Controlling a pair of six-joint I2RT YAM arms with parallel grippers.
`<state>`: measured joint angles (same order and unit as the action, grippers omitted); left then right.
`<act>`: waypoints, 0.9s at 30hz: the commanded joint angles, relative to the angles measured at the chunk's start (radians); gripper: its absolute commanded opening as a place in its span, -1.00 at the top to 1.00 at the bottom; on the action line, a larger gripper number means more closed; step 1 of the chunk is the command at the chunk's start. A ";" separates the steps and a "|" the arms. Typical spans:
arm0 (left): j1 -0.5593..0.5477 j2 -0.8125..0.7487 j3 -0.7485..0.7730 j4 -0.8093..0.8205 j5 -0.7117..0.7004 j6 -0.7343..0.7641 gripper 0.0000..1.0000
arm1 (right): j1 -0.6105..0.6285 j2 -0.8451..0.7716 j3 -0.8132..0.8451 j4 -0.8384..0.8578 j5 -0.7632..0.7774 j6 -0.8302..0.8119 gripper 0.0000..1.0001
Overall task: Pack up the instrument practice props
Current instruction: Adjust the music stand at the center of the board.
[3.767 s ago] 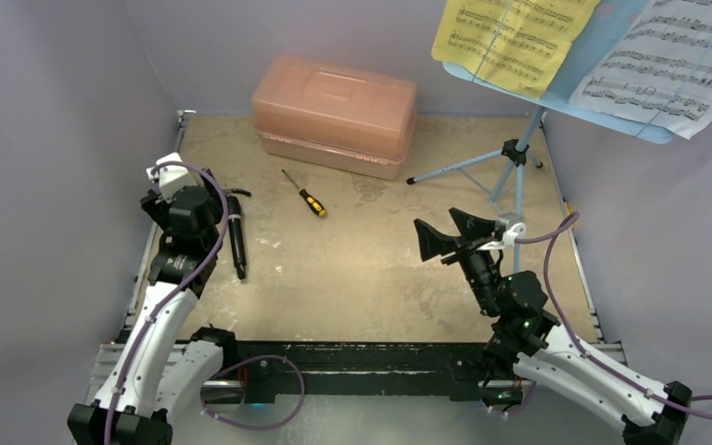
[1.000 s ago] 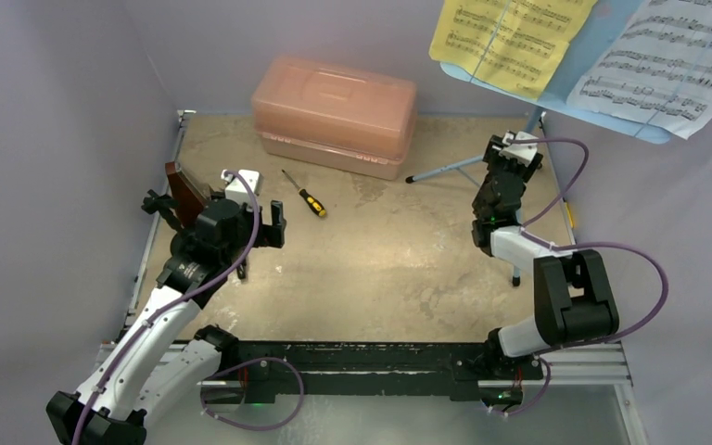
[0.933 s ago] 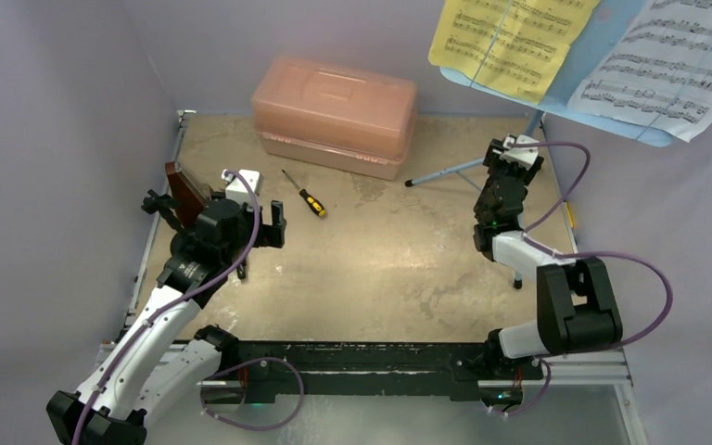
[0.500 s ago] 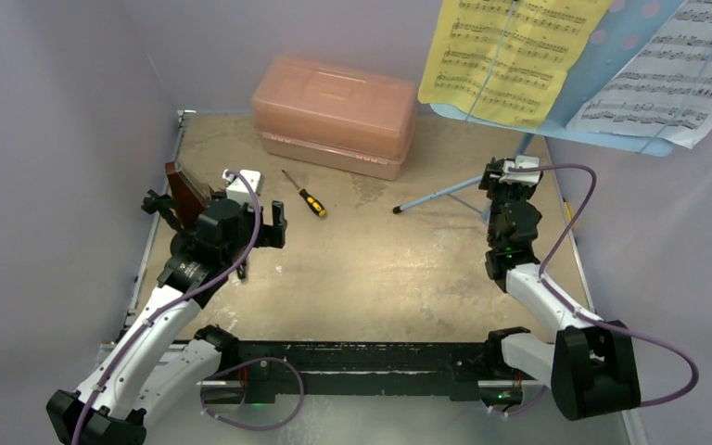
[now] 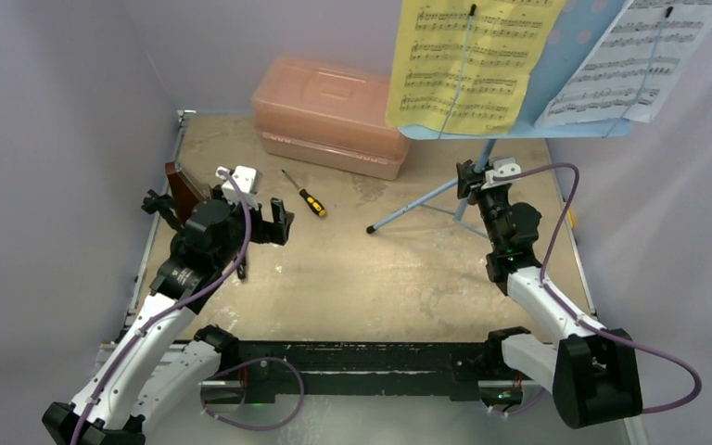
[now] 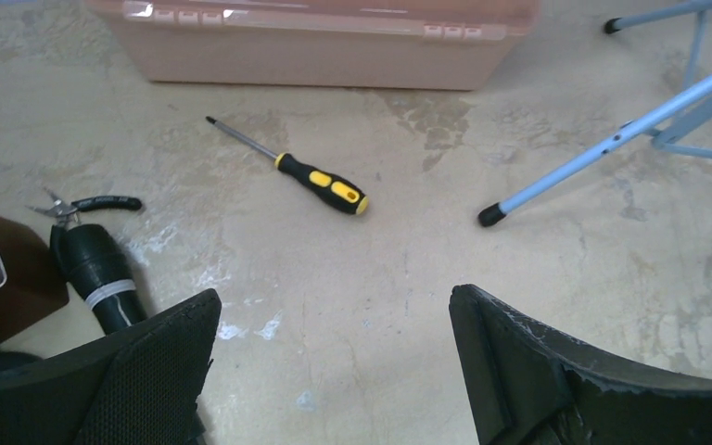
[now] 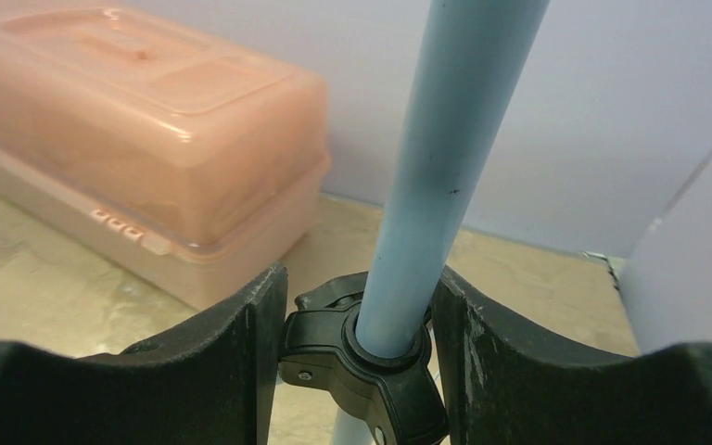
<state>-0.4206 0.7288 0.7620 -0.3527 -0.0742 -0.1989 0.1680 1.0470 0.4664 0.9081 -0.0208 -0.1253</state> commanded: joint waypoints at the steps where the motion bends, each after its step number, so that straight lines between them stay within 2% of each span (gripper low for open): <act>1: -0.004 -0.008 0.076 0.084 0.109 -0.009 -0.86 | 0.035 0.024 0.045 0.051 -0.220 0.055 0.84; 10: -0.003 0.049 0.169 0.157 0.271 0.009 -0.89 | 0.068 0.105 0.045 0.127 -0.295 0.088 0.79; 16: -0.002 0.101 0.269 0.158 0.347 0.029 -0.89 | 0.068 0.123 0.038 0.136 -0.273 0.105 0.46; 23: -0.004 0.150 0.395 0.152 0.435 0.026 -0.89 | 0.068 0.052 0.017 0.093 -0.219 0.174 -0.44; 25: -0.003 0.162 0.426 0.156 0.459 0.026 -0.91 | 0.070 0.017 0.012 0.058 -0.193 0.191 -0.91; 27: -0.003 0.173 0.454 0.164 0.481 0.027 -0.92 | 0.069 -0.031 0.007 0.015 -0.188 0.215 -0.95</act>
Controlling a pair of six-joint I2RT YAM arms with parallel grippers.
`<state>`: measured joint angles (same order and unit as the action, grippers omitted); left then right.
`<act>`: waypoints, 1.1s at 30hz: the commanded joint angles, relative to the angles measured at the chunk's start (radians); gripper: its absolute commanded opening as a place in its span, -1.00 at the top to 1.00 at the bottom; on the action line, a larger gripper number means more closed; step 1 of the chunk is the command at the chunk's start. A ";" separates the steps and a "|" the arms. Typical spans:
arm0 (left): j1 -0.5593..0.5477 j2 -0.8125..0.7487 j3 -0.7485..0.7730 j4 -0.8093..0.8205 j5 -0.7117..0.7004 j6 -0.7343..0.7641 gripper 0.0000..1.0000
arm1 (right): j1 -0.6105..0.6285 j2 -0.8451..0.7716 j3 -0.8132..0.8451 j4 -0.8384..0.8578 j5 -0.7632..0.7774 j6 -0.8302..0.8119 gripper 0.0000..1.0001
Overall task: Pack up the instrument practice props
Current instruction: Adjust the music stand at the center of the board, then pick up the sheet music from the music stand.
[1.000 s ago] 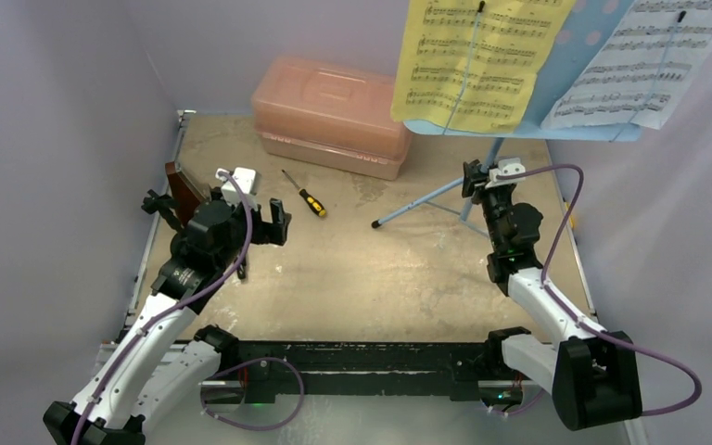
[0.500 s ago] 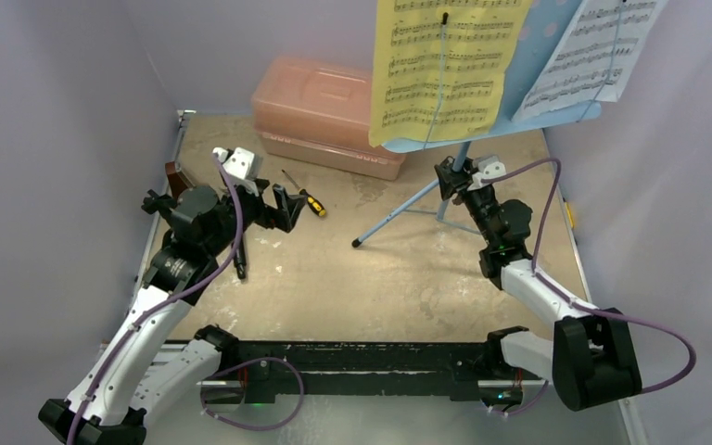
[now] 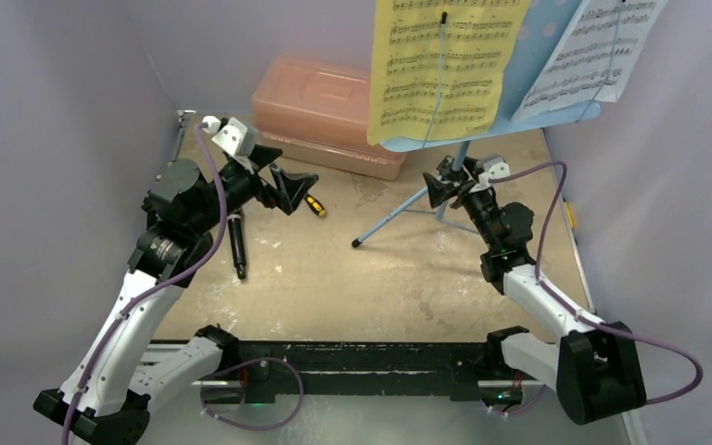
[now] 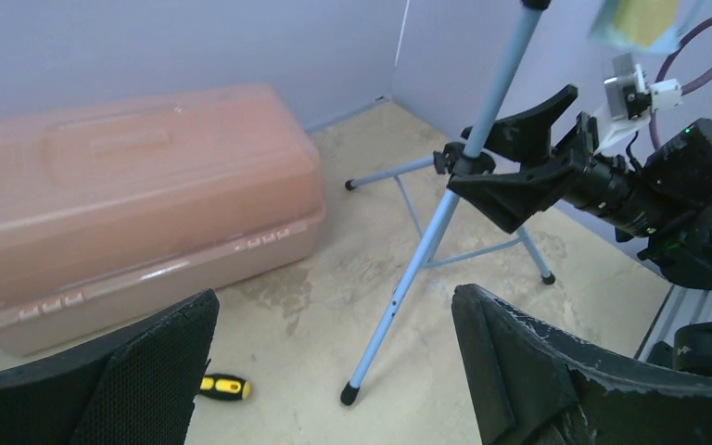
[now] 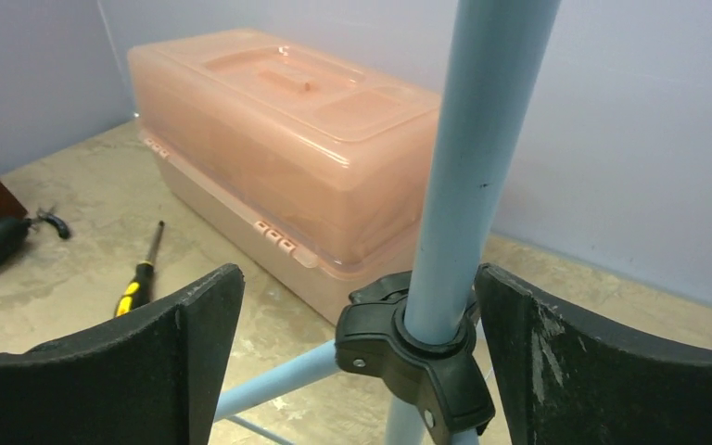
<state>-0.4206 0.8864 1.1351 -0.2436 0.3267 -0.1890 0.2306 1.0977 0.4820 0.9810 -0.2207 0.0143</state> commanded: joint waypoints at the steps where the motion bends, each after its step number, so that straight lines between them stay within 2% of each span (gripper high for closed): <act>1: -0.003 0.021 0.093 0.058 0.088 0.017 -0.93 | 0.006 -0.121 -0.013 -0.081 0.011 0.091 -0.96; 5: -0.003 0.042 0.142 0.072 0.113 0.007 -0.95 | 0.006 -0.256 -0.031 -0.200 0.041 0.161 -0.96; 10: -0.003 0.069 0.182 0.097 0.149 -0.029 -0.95 | 0.005 -0.395 -0.001 -0.457 0.135 0.298 -0.96; 12: -0.003 0.076 0.194 0.106 0.168 -0.048 -0.96 | 0.006 -0.424 0.052 -0.670 0.123 0.393 -0.96; 15: -0.003 0.083 0.209 0.120 0.195 -0.077 -0.97 | 0.005 -0.486 0.140 -0.871 0.124 0.469 -0.96; 21: -0.004 0.101 0.256 0.146 0.229 -0.121 -0.99 | 0.006 -0.615 0.188 -0.968 0.065 0.435 -0.96; 27: -0.003 0.141 0.319 0.163 0.275 -0.162 -0.99 | 0.006 -0.636 0.334 -1.059 0.025 0.350 -0.96; 33: -0.003 0.212 0.400 0.171 0.317 -0.217 -0.99 | 0.005 -0.635 0.430 -1.009 -0.054 0.302 -0.89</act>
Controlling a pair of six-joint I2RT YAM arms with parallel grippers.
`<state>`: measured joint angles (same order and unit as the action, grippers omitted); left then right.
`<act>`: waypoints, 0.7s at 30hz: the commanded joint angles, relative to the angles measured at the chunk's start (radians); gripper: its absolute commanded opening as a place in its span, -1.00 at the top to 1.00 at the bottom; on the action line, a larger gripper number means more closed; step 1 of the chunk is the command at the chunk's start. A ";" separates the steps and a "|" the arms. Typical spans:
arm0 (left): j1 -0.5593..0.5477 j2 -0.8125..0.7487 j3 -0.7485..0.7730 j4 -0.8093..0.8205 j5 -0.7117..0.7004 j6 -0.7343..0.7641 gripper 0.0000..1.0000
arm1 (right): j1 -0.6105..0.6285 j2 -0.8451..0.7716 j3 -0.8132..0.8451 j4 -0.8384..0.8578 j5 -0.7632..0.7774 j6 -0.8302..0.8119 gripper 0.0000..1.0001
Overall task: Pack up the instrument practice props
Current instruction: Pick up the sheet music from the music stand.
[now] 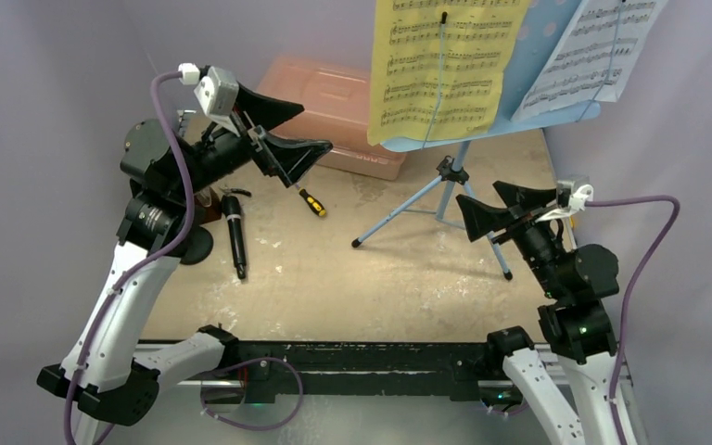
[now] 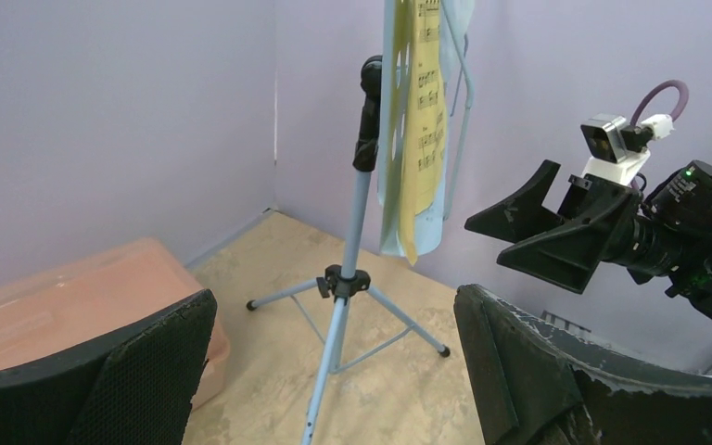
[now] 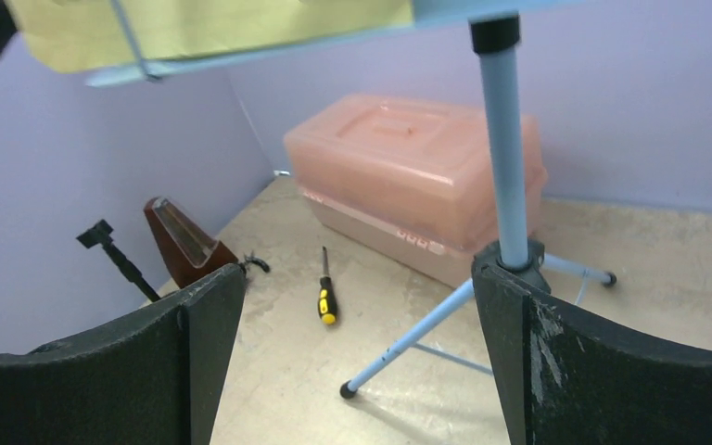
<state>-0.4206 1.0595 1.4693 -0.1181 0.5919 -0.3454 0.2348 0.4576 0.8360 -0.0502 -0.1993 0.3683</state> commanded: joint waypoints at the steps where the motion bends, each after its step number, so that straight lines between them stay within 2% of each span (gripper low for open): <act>1: -0.003 0.049 0.072 0.053 0.063 -0.071 -0.99 | 0.001 0.022 0.097 0.033 -0.093 -0.055 -0.86; 4: -0.003 0.070 0.071 0.097 0.087 -0.113 -0.99 | 0.001 0.075 0.158 0.079 -0.151 -0.051 -0.72; 14: -0.005 0.156 0.125 0.246 0.169 -0.236 -0.95 | 0.002 0.176 0.259 0.290 -0.233 0.021 -0.47; 21: -0.022 0.205 0.149 0.294 0.141 -0.311 -0.83 | 0.002 0.243 0.293 0.419 -0.239 0.086 -0.29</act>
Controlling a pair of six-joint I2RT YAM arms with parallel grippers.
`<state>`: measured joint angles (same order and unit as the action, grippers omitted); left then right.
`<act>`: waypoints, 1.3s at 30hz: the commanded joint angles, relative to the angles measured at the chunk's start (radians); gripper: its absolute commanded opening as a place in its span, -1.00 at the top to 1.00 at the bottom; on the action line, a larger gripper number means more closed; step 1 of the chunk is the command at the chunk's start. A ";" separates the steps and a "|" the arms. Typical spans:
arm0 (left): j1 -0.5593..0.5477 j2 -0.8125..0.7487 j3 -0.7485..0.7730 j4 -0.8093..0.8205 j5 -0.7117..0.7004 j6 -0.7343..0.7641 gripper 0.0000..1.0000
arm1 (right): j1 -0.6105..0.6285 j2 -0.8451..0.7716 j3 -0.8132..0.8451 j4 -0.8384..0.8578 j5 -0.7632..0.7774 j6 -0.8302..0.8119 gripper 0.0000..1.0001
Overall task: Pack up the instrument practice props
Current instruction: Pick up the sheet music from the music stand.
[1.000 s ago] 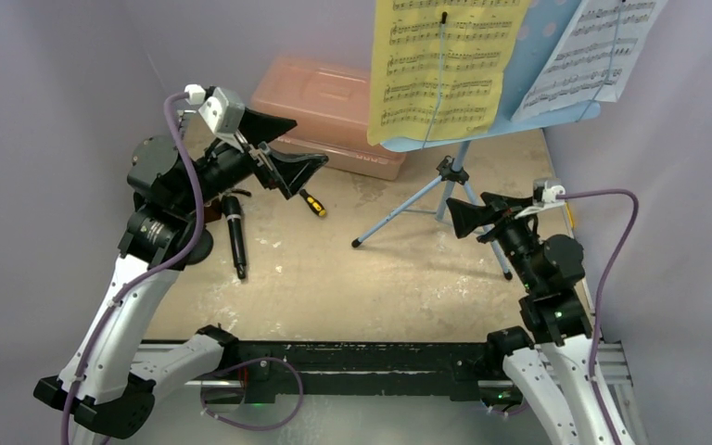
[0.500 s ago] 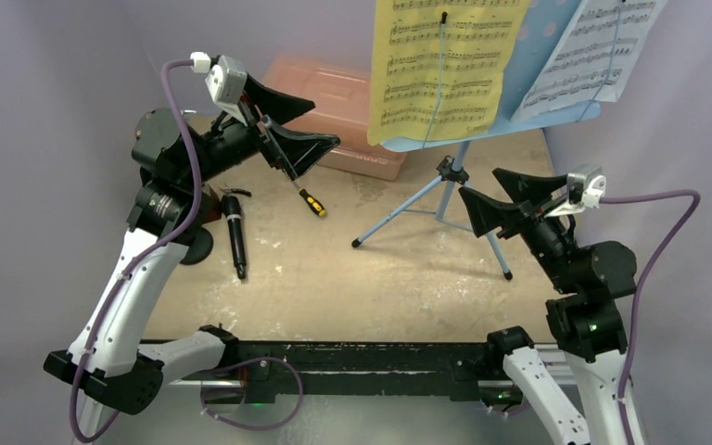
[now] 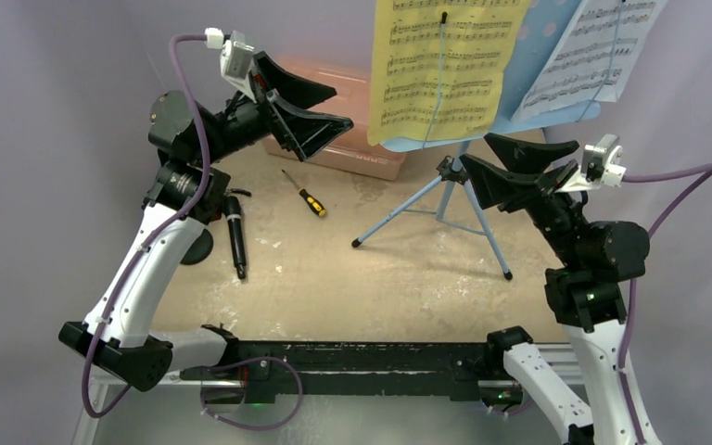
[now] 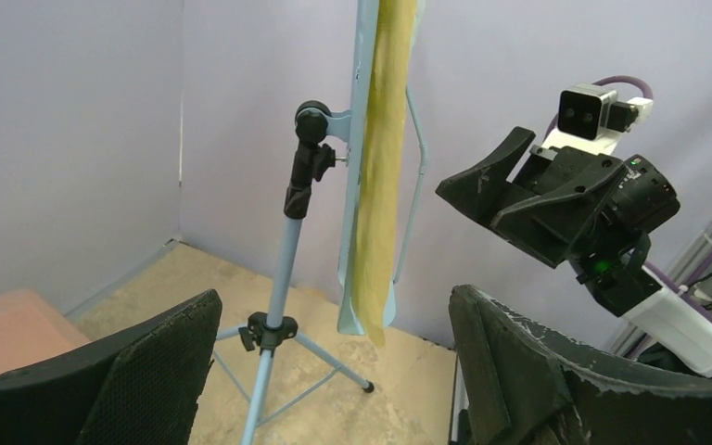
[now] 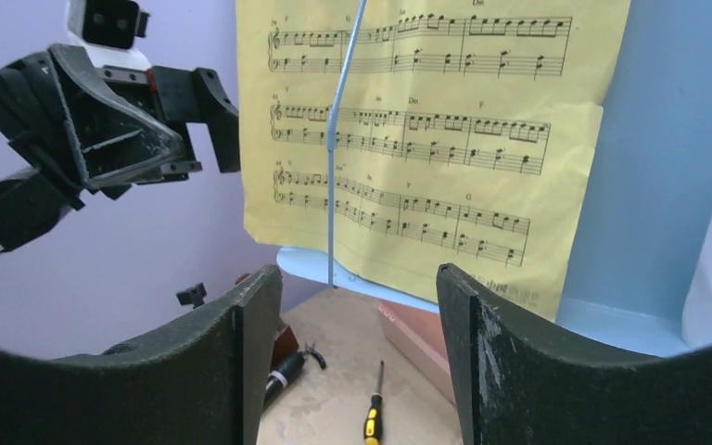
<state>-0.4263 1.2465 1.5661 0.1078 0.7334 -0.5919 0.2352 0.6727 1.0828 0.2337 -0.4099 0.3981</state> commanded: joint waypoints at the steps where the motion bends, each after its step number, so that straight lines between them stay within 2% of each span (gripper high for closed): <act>1: -0.023 0.023 0.057 0.065 -0.011 -0.067 -0.81 | 0.002 0.039 0.051 0.150 -0.030 0.068 -0.26; 6: -0.073 0.047 0.100 0.012 -0.099 -0.047 -0.74 | 0.001 0.094 0.074 0.202 -0.019 0.124 -0.14; 13: -0.134 0.067 0.138 -0.065 -0.194 -0.030 -0.61 | 0.013 0.168 0.105 0.251 -0.012 0.177 -0.07; 21: -0.216 0.066 0.167 -0.144 -0.286 0.001 -0.44 | 0.183 0.244 0.170 0.207 0.133 0.095 -0.02; 24: -0.228 0.058 0.175 -0.167 -0.323 0.023 -0.38 | 0.203 0.262 0.184 0.199 0.154 0.090 0.00; 29: -0.240 0.064 0.177 -0.169 -0.331 0.030 -0.28 | 0.221 0.274 0.189 0.212 0.168 0.093 0.04; 39: -0.268 0.071 0.185 -0.158 -0.319 0.024 0.13 | 0.237 0.295 0.198 0.213 0.177 0.088 0.17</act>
<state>-0.6792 1.3163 1.7092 -0.0742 0.4152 -0.5812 0.4648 0.9623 1.2362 0.4084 -0.2512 0.5003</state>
